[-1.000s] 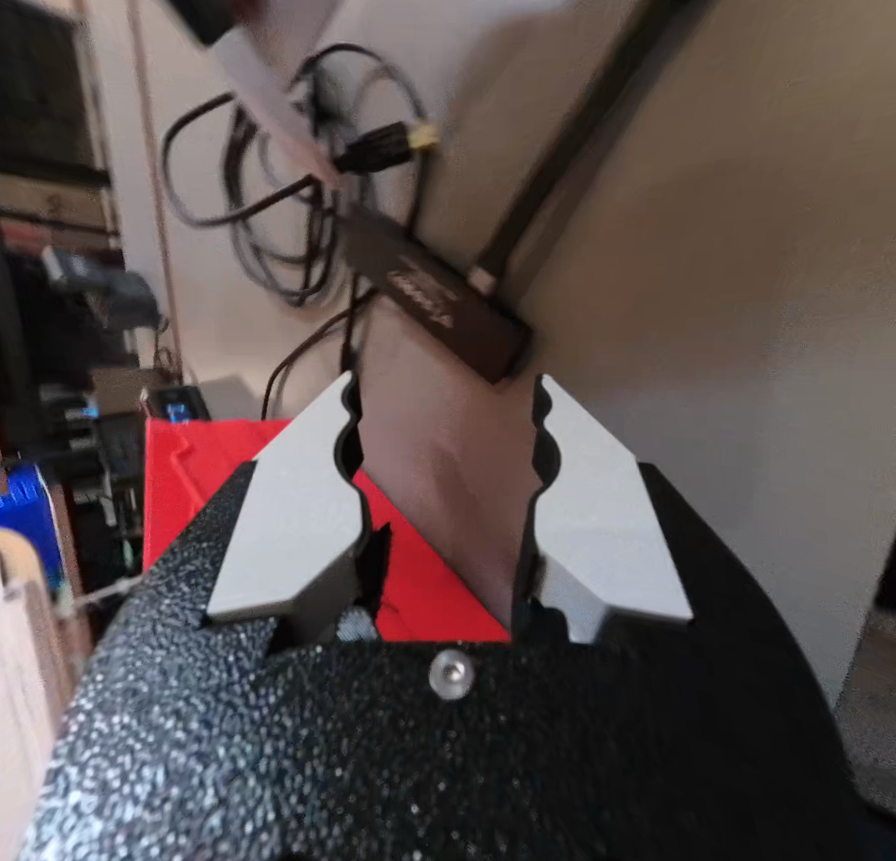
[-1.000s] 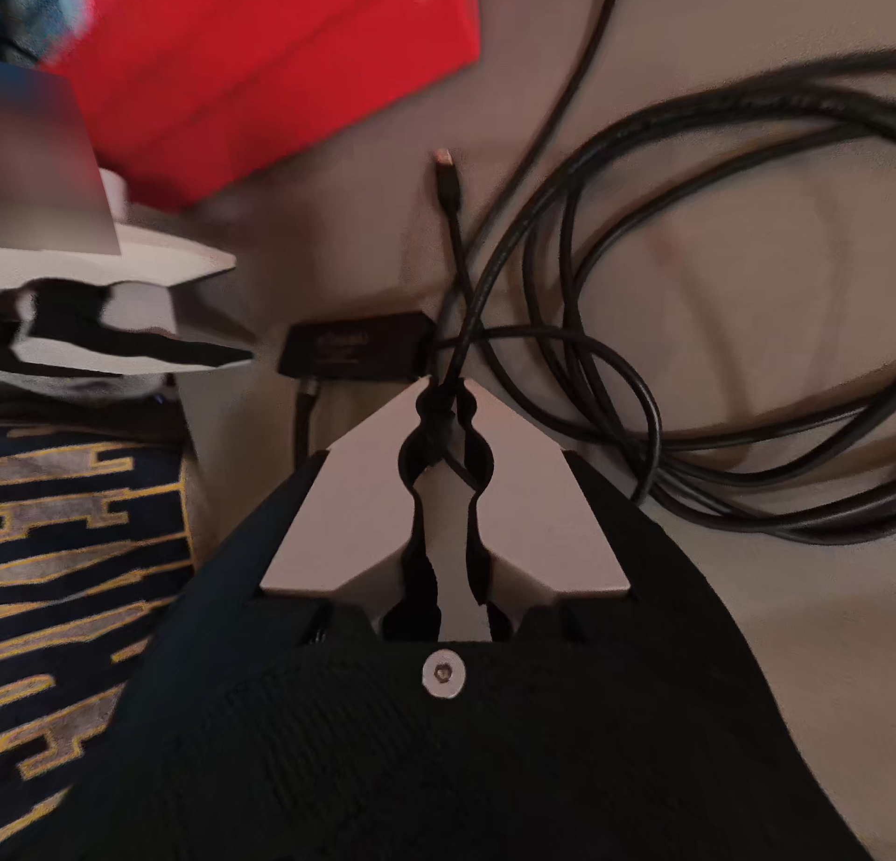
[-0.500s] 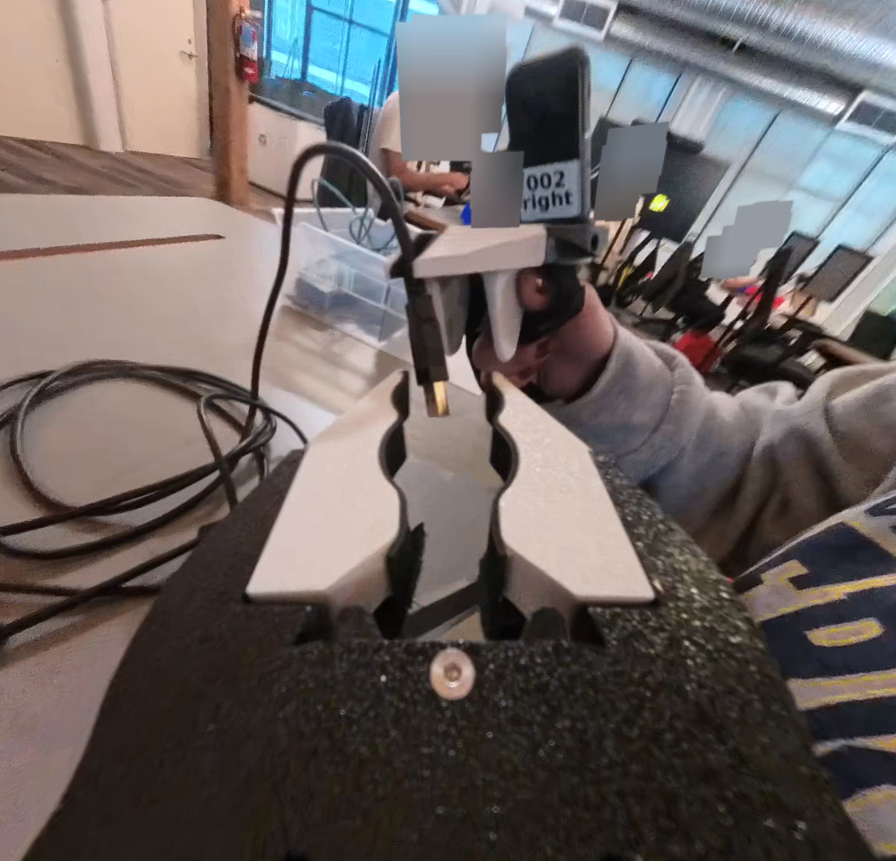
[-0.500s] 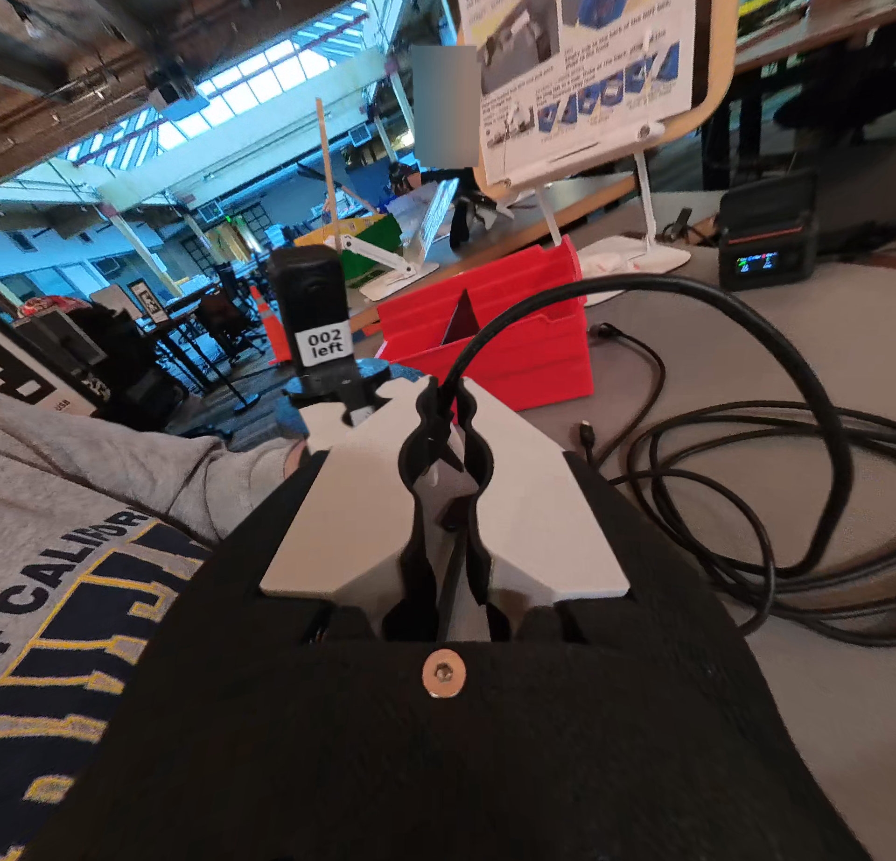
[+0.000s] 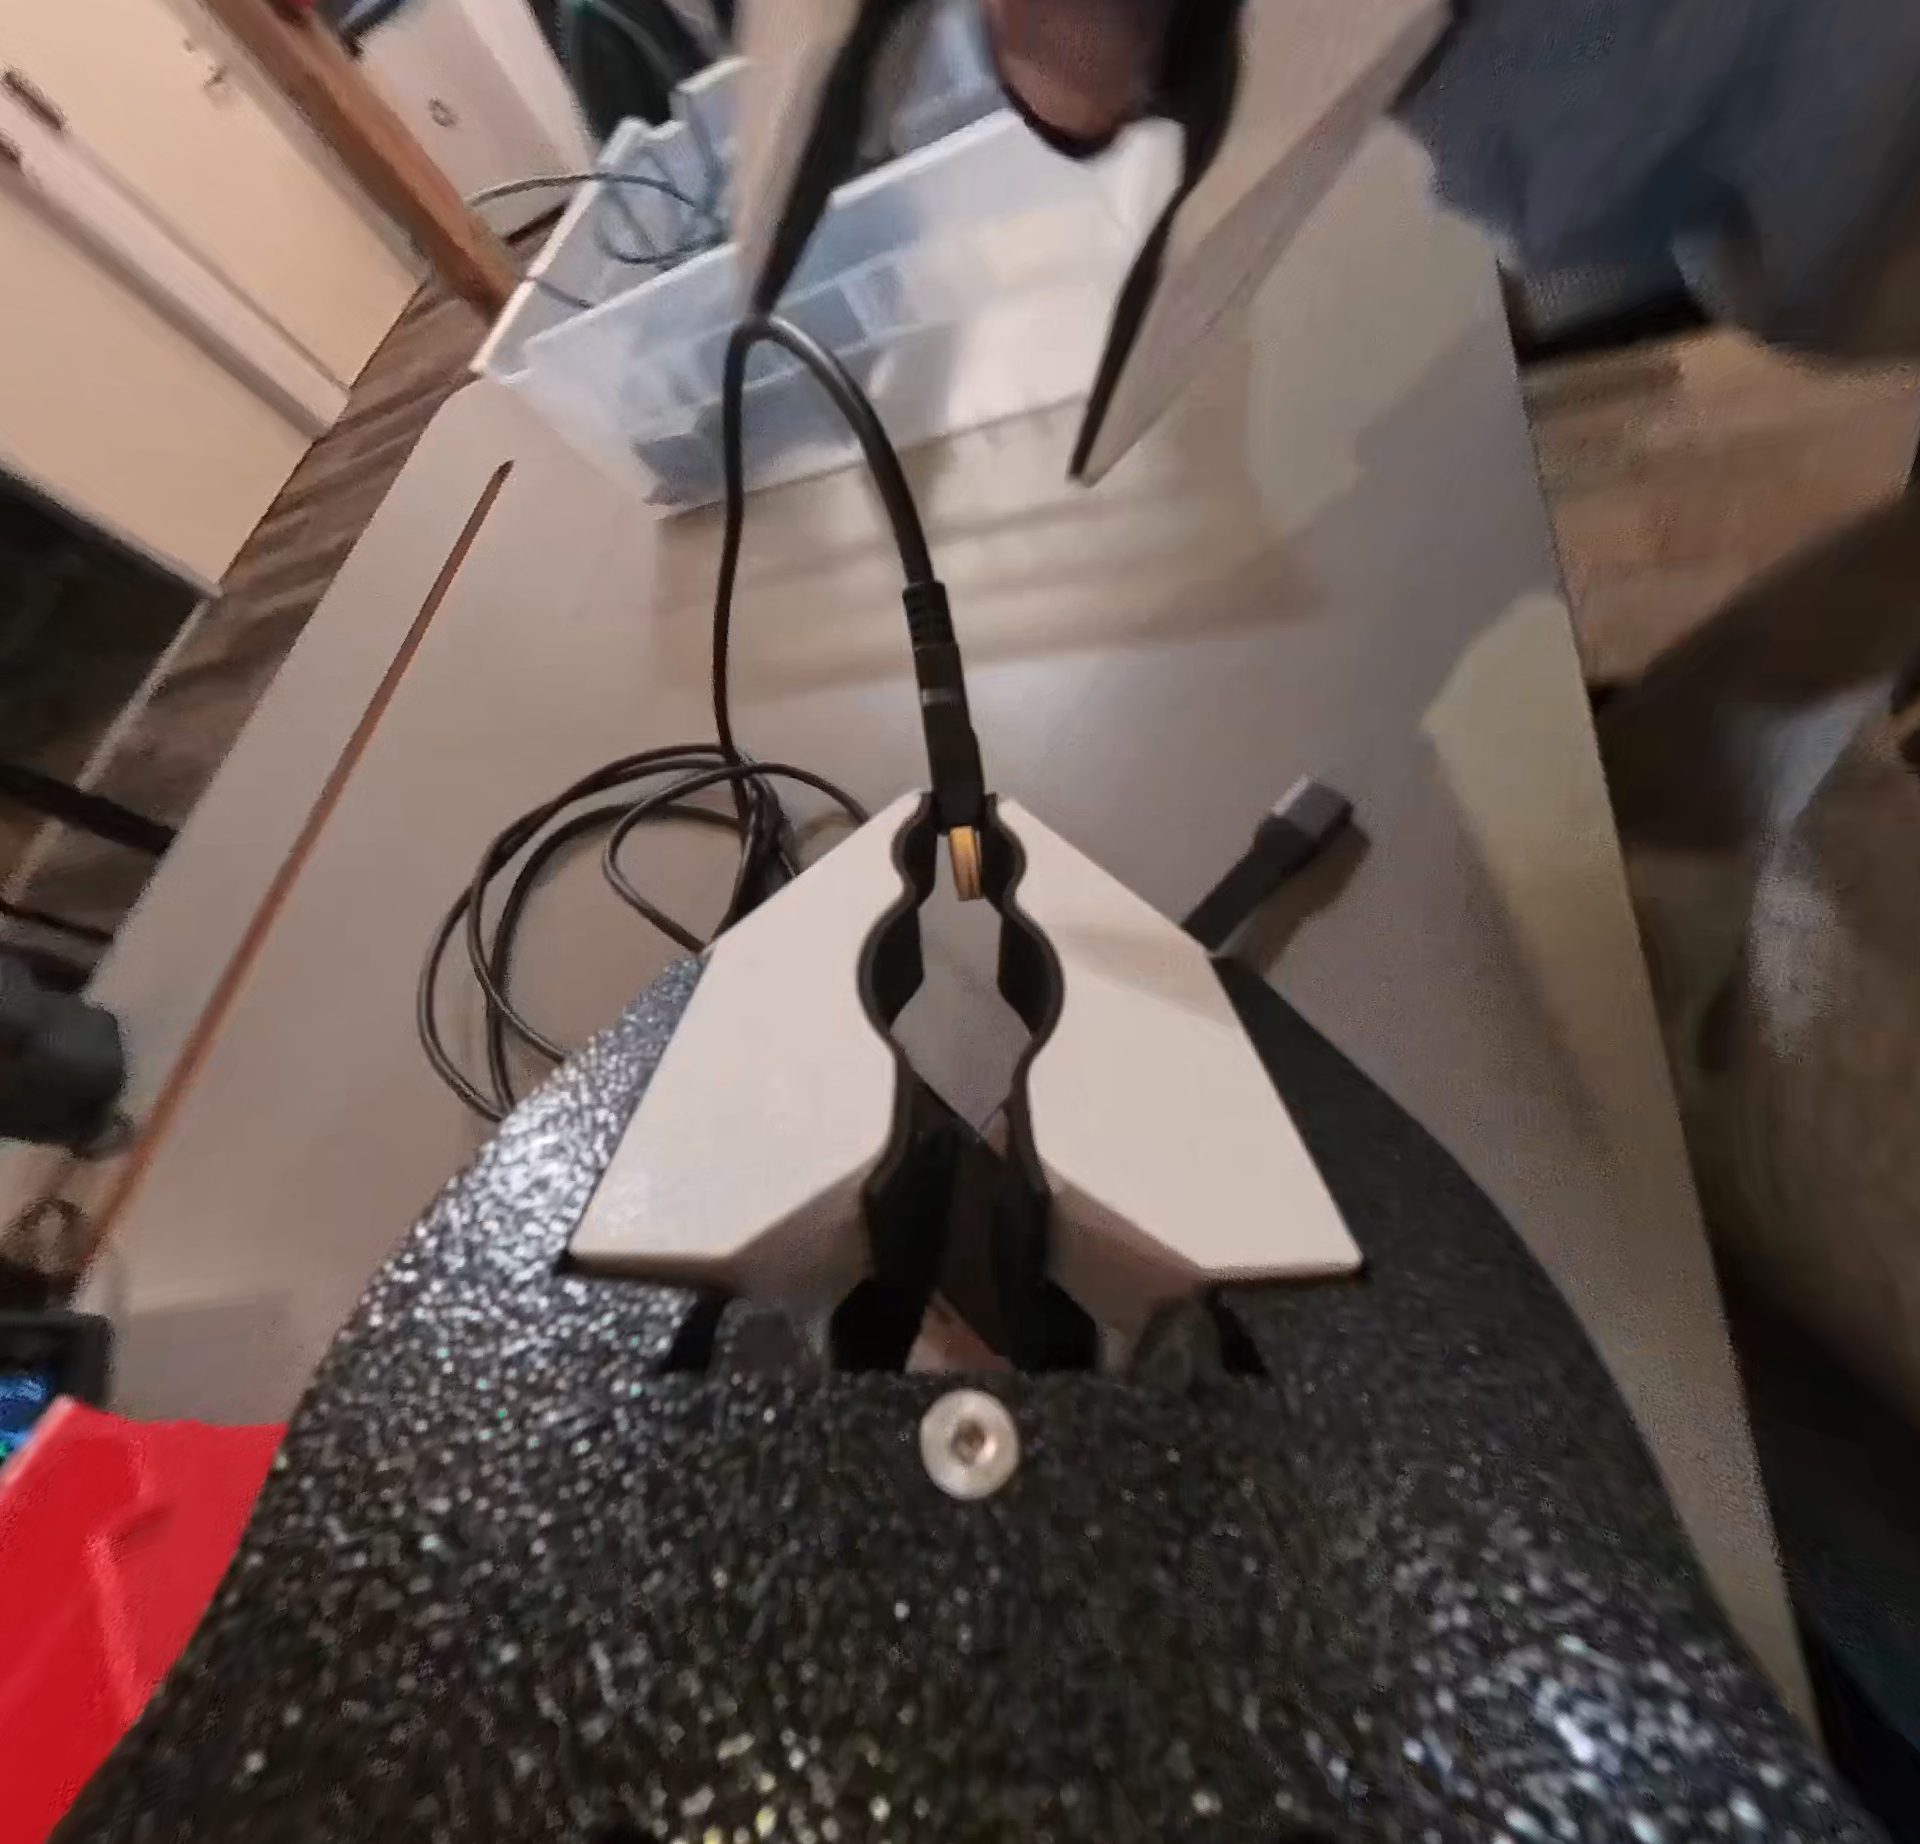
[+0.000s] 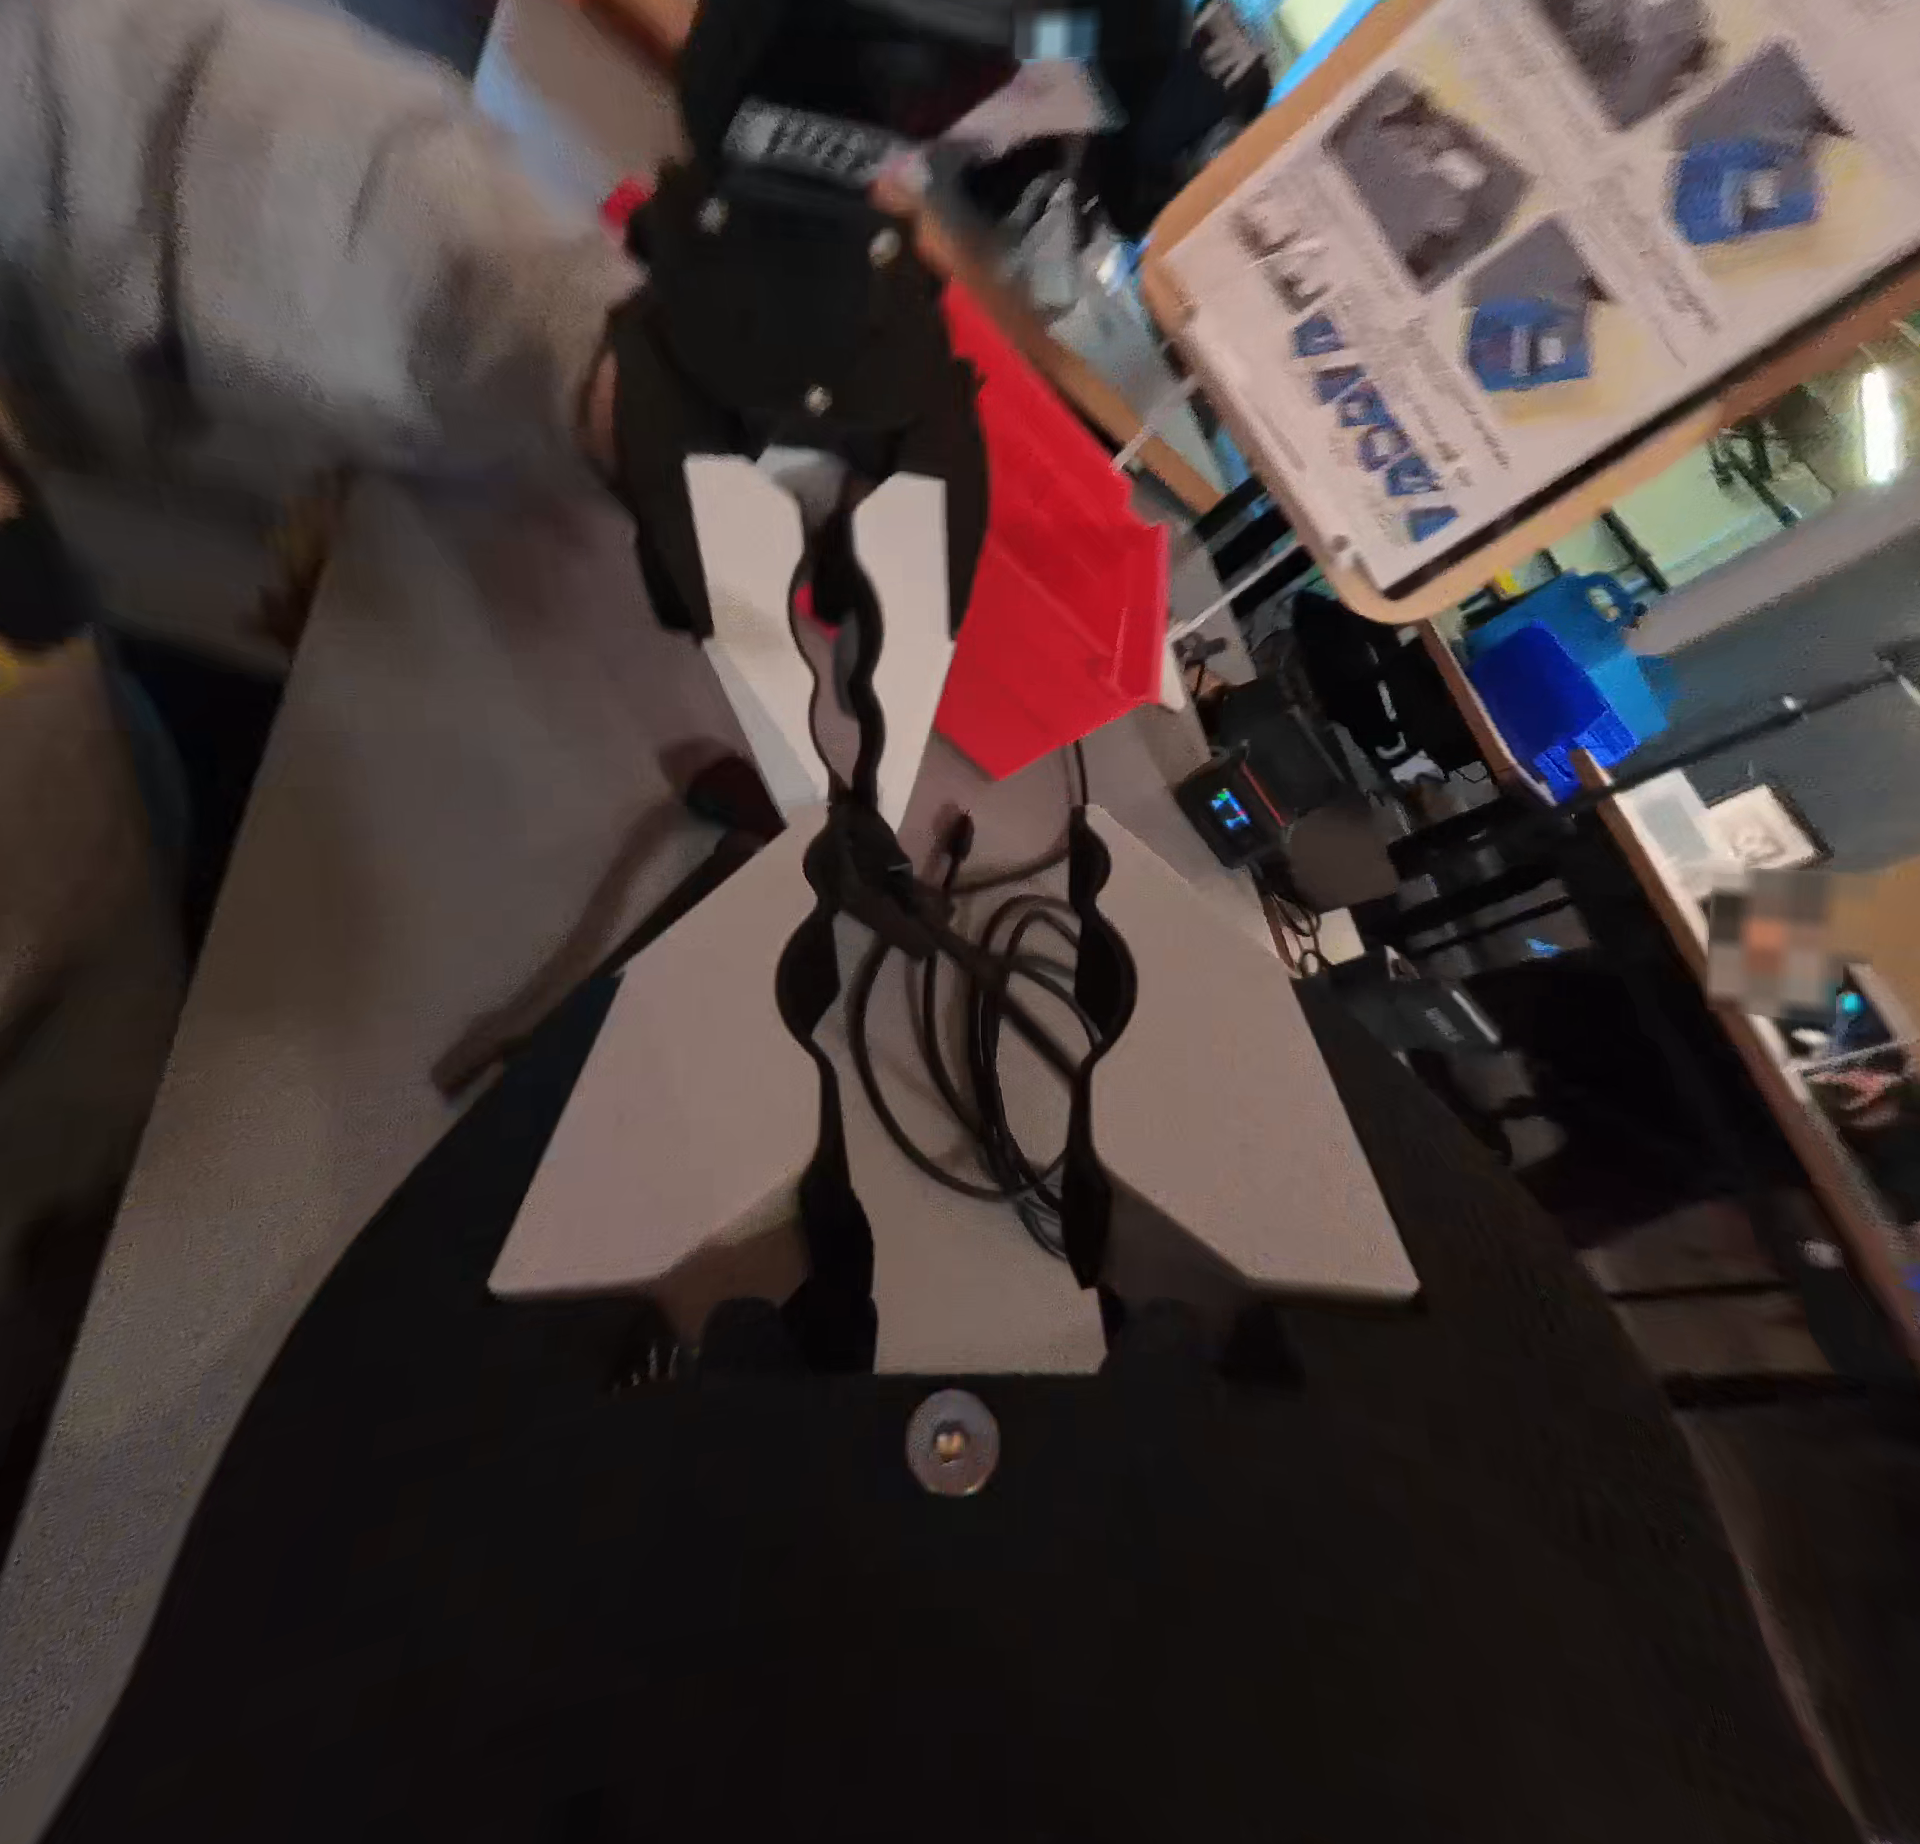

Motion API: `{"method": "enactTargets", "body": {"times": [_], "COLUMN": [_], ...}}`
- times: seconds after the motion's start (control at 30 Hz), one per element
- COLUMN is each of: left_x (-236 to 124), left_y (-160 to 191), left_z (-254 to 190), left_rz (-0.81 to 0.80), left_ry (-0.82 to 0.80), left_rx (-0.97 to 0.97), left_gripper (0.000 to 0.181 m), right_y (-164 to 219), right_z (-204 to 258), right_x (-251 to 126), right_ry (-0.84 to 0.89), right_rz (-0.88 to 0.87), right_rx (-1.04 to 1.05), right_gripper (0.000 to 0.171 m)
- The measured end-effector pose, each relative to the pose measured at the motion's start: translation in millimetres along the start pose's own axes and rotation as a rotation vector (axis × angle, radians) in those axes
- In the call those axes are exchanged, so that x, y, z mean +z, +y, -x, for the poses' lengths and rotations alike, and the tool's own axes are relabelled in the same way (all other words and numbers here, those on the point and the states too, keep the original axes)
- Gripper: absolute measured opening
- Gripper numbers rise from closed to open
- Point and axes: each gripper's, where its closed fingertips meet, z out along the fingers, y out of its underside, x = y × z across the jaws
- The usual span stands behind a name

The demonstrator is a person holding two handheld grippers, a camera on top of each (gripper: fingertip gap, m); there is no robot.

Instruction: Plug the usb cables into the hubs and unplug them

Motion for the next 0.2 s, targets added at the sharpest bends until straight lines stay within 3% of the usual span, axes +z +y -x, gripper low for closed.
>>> {"method": "enactTargets", "body": {"times": [0.1,0.2], "left_x": [3.2,3.2], "left_y": [-2.1,-3.9], "left_z": [-15.3,-23.7], "left_rz": [0.014,-0.010], "left_ry": [0.050,0.090], "left_rx": [0.109,0.132], "left_gripper": [0.006,0.006], "right_y": [23.1,41.2], "right_z": [16.7,33.2], "right_x": [16.0,23.7], "right_ry": [-0.087,-0.192], "right_rz": [0.199,0.274], "right_rx": [-0.084,-0.101], "right_gripper": [0.043,0.028]}}
